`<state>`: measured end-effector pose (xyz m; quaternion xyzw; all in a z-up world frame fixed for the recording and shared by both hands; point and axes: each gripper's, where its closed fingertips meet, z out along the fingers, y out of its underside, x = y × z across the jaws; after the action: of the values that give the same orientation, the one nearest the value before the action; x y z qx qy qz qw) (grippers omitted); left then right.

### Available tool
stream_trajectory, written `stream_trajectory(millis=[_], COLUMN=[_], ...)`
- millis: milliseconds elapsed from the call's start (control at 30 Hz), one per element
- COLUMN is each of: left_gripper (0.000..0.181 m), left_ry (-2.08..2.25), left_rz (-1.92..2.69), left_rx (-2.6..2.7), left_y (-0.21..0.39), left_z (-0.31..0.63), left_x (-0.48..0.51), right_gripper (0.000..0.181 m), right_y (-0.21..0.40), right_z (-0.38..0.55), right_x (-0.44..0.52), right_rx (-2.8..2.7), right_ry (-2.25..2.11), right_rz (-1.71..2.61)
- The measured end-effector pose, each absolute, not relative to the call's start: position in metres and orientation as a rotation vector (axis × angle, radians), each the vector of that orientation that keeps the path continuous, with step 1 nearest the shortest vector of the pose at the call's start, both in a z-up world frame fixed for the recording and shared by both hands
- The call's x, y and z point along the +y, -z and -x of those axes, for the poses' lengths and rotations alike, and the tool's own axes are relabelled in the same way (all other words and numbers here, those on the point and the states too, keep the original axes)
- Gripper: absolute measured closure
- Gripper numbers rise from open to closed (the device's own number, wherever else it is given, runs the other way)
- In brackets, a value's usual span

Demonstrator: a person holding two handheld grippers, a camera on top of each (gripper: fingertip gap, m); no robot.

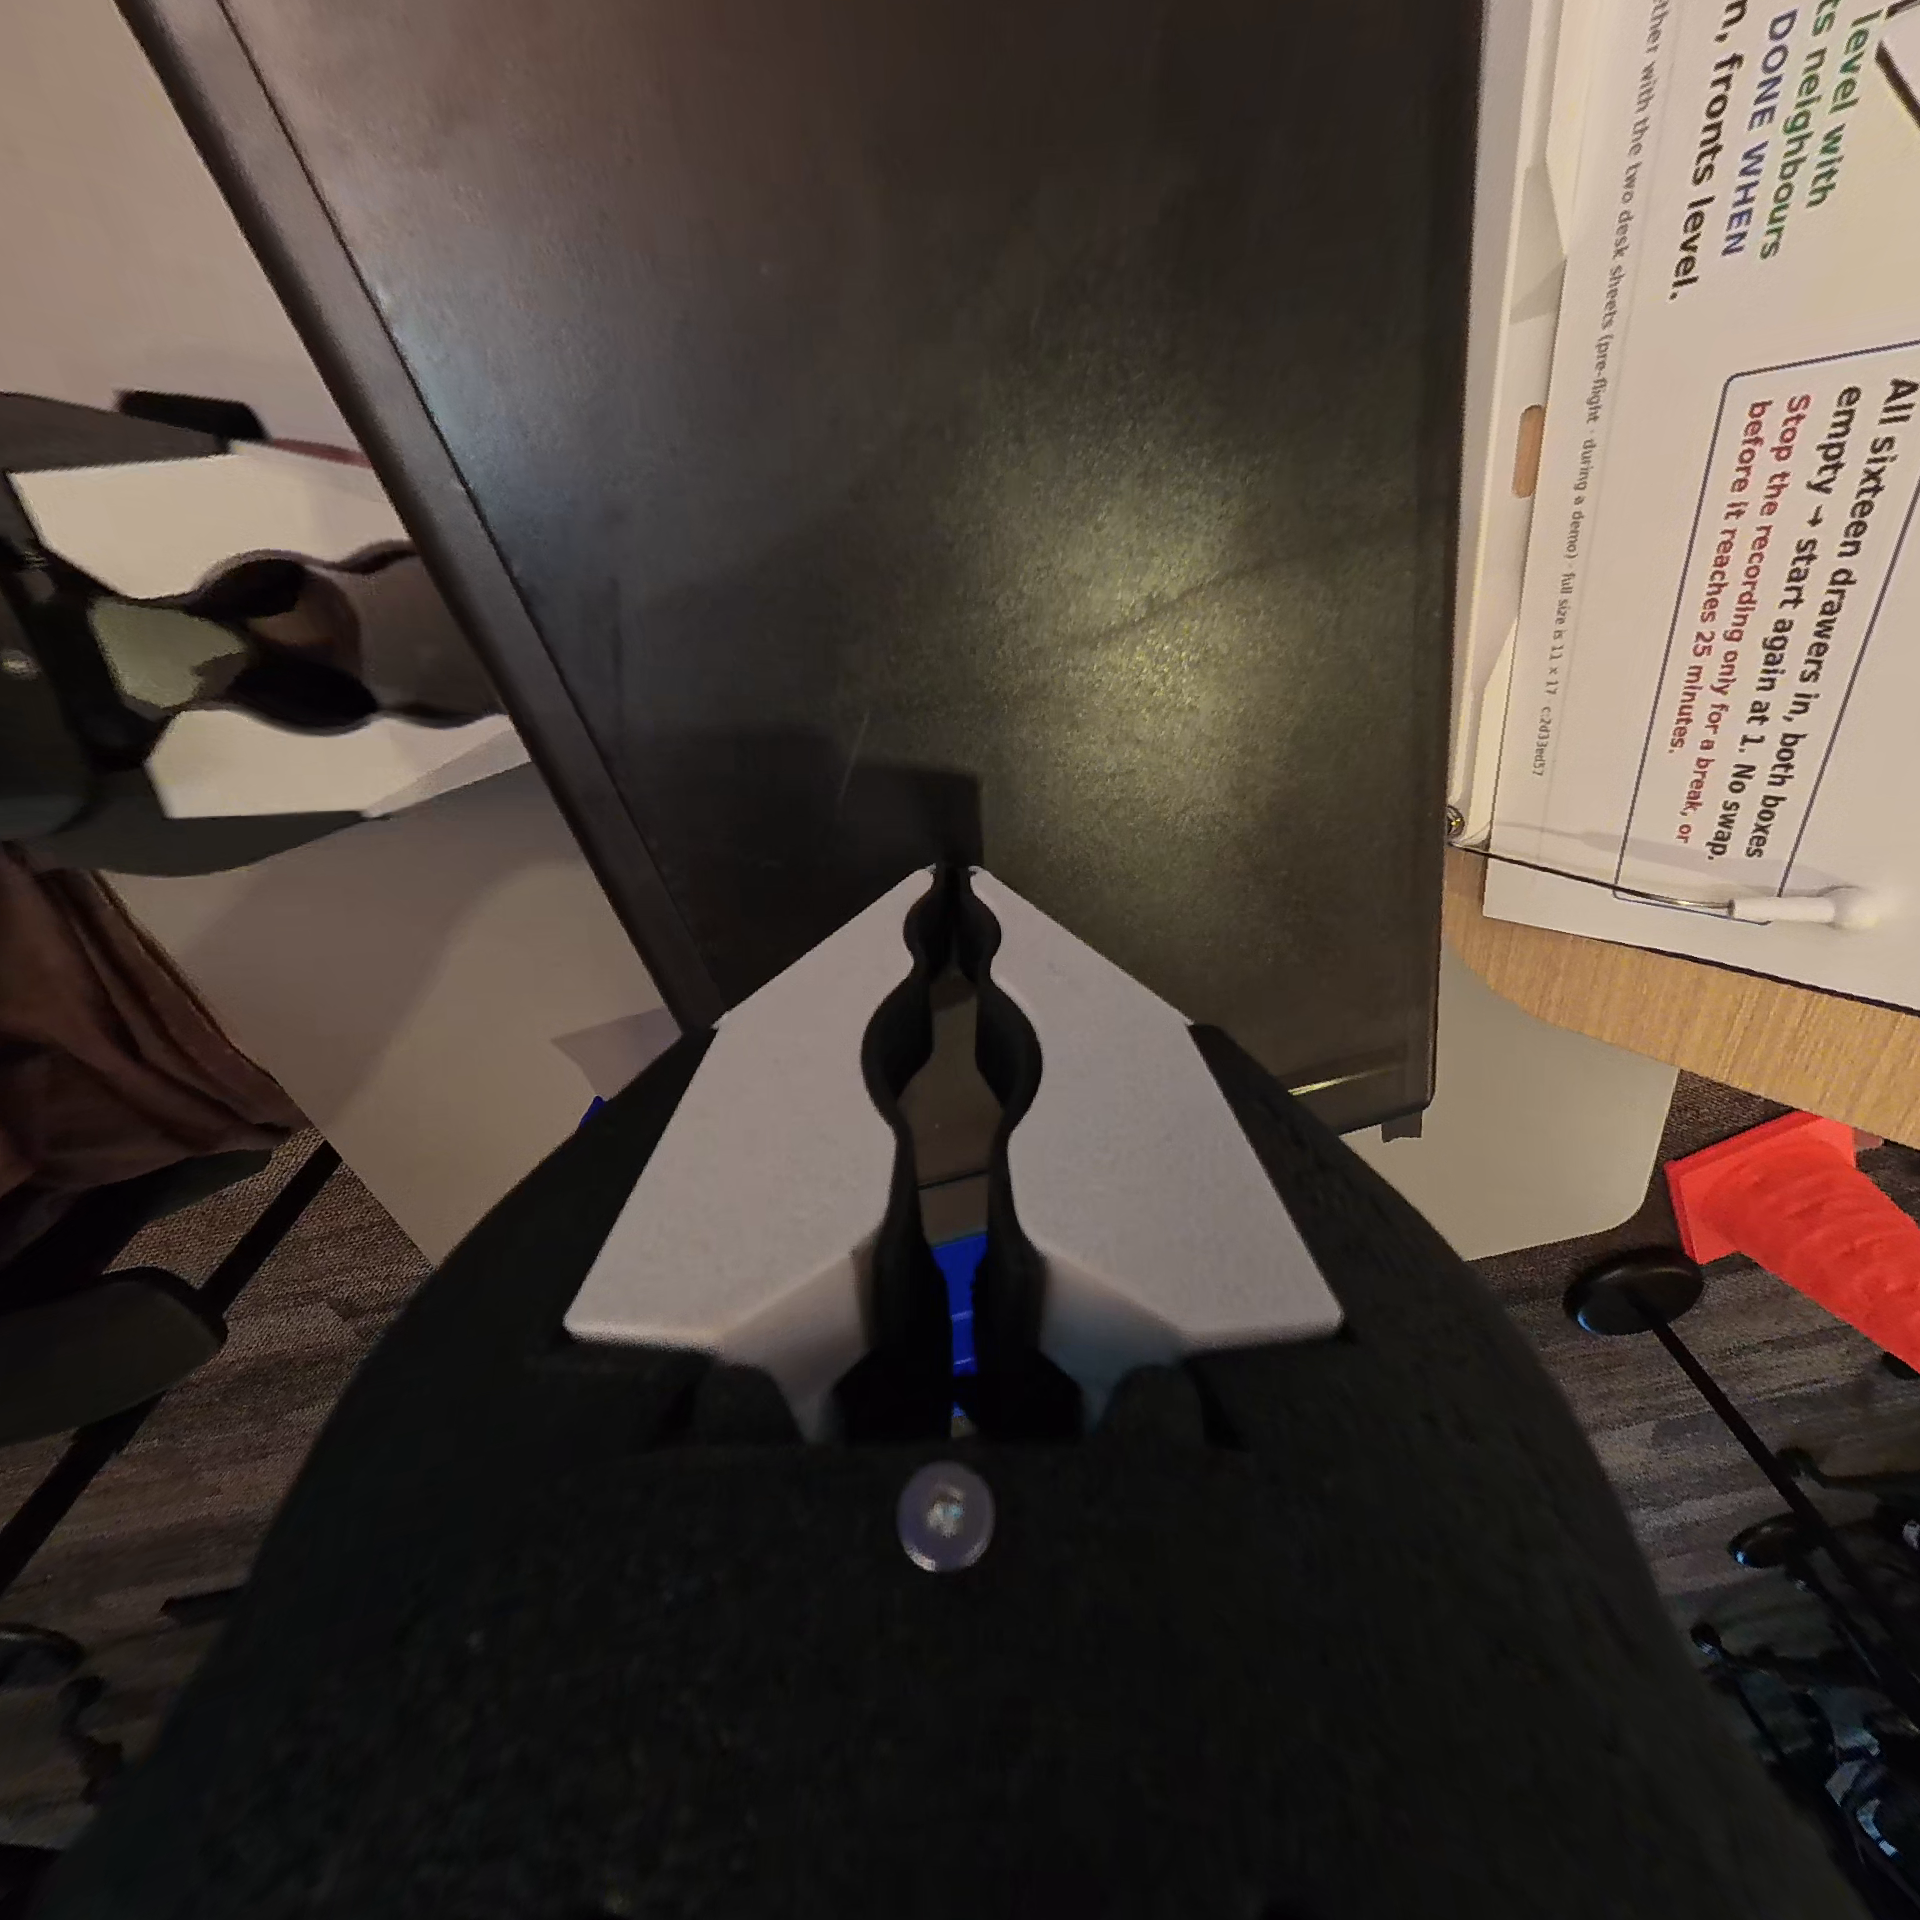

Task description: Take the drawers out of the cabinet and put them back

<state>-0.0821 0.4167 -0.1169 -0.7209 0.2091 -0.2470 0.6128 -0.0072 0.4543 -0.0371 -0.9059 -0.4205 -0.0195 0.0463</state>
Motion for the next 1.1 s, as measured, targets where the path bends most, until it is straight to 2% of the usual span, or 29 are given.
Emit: stream_trajectory(millis=[167,367,433,567,667,767,933,1033,1100], left_gripper=[0.144,0.144,0.143,0.139,0.138,0.129,0.128,0.133,0.147], left_ry=[0.741,0.599,0.408,0.176,0.104,-0.141,-0.070,-0.102,-0.077], left_rz=[1.534,1.681,1.808,2.016,2.057,2.086,2.093,2.111,2.103], left_rx=[0.544,0.469,0.607,1.190,1.662,2.031,2.124,2.184,2.230], left_y=[0.049,-0.014,0.003,0.077,0.148,0.204,0.227,0.240,0.245], left_z=[0.123,0.258,0.284,0.284,0.282,0.312,0.297,0.298,0.296], left_x=[0.389,0.497,0.548,0.610,0.617,0.620,0.622,0.622,0.619], right_gripper=[0.181,0.181,0.181,0.181,0.181,0.181,0.181,0.181,0.181], right_y=[0.037,0.037,0.037,0.037,0.037,0.037,0.037,0.037,0.037], right_z=[0.007,0.007,0.008,0.008,0.008,0.008,0.007,0.007,0.007], right_x=[0.454,0.454,0.454,0.454,0.454,0.454,0.454,0.454,0.454], right_rx=[-1.273,-1.266,-1.271,-1.277,-1.268,-1.251,-1.260,-1.272,-1.287], right_ry=[0.016,-0.018,-0.012,-0.017,-0.031,-0.043,-0.054,-0.042,-0.015], right_rz=[2.762,2.748,2.741,2.727,2.726,2.726,2.745,2.761,2.760])
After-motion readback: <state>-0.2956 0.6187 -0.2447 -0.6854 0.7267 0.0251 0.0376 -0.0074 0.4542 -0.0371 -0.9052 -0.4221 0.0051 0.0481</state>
